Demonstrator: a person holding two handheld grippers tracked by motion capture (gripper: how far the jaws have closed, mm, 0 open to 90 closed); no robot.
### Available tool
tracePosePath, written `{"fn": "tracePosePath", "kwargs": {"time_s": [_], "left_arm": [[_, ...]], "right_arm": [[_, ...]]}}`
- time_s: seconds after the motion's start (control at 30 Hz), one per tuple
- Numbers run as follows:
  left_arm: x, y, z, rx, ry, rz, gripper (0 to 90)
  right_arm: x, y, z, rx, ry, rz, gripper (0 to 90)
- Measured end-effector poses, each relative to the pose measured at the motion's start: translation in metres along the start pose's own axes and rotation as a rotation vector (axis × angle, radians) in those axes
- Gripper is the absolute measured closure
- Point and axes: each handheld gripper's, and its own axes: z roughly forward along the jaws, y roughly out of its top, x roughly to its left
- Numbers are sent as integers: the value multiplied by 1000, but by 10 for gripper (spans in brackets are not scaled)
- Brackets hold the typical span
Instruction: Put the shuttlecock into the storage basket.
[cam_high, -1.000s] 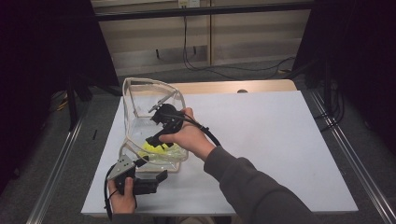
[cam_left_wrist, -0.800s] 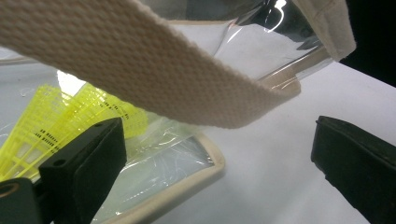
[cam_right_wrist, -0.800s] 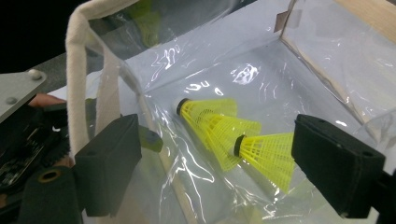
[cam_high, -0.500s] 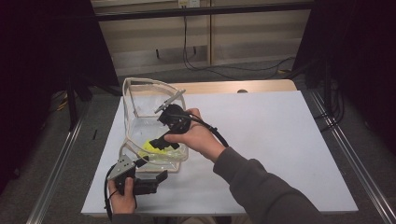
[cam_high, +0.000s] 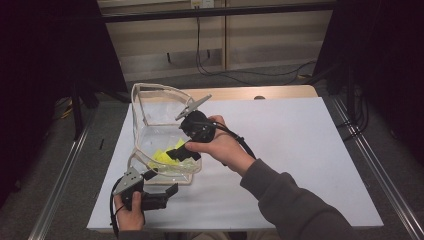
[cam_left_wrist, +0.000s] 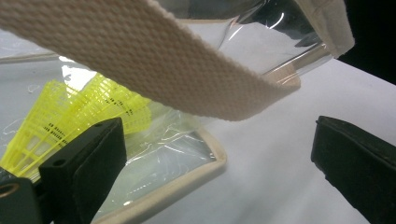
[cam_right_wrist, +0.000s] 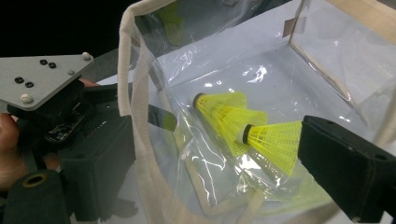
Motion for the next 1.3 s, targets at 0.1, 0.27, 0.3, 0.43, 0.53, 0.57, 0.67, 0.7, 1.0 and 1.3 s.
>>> {"fn": "tracePosePath", "kwargs": {"time_s": [0.1,0.27,0.3,0.43,0.53,0.57,0.67,0.7,1.0,1.3], "left_arm": [[0,0,0,-1,-1,2,34],[0,0,1,-2,0,2,34],[-1,0,1,-3,-2,1,33],[-1,0,1,-3,-3,0,34],[0,0,1,-3,-2,1,33],[0,0,1,-1,-2,1,34],[-1,0,1,-3,-3,0,34],[-1,0,1,-4,-3,1,34],[0,0,1,1,-4,4,34],[-1,0,1,4,-5,4,34]], "right_arm": [[-2,-3,-6,-6,10,2,96],[-6,-8,-18,-29,4,4,99],[-7,-9,-20,-33,5,11,99],[-8,-13,-26,-46,10,13,97],[-9,-18,-30,-48,11,9,95],[-9,-19,-31,-48,11,7,96],[-11,-24,-35,-60,13,12,95],[-12,-25,-36,-63,16,12,92],[-24,-44,-50,-97,1,19,90],[-38,-67,-59,-110,-17,33,91]]}}
